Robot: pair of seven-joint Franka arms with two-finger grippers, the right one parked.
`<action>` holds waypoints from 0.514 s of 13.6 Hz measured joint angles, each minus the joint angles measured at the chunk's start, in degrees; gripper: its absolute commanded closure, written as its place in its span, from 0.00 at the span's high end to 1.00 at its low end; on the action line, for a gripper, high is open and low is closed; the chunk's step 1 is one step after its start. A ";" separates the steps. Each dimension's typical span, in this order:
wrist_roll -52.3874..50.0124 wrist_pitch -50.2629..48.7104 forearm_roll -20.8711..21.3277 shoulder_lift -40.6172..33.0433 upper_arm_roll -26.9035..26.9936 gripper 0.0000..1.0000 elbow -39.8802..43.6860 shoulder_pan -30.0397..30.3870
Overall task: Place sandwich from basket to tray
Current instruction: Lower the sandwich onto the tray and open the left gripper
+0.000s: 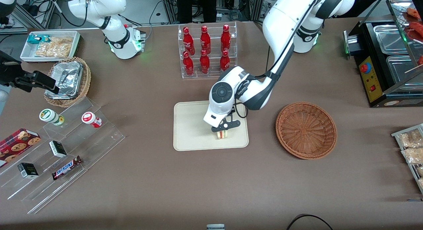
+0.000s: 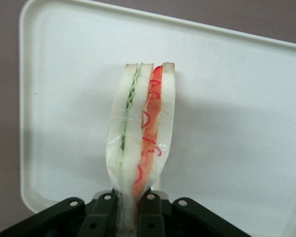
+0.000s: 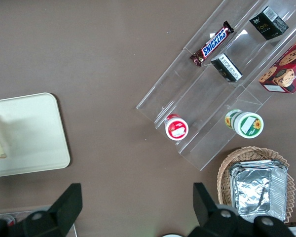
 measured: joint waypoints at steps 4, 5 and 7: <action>-0.26 0.00 0.00 3.01 -0.13 0.01 3.84 -0.82; -0.26 0.00 0.00 3.40 -0.49 0.01 4.17 -0.88; -0.26 0.00 0.00 3.71 -0.88 0.10 4.34 -1.15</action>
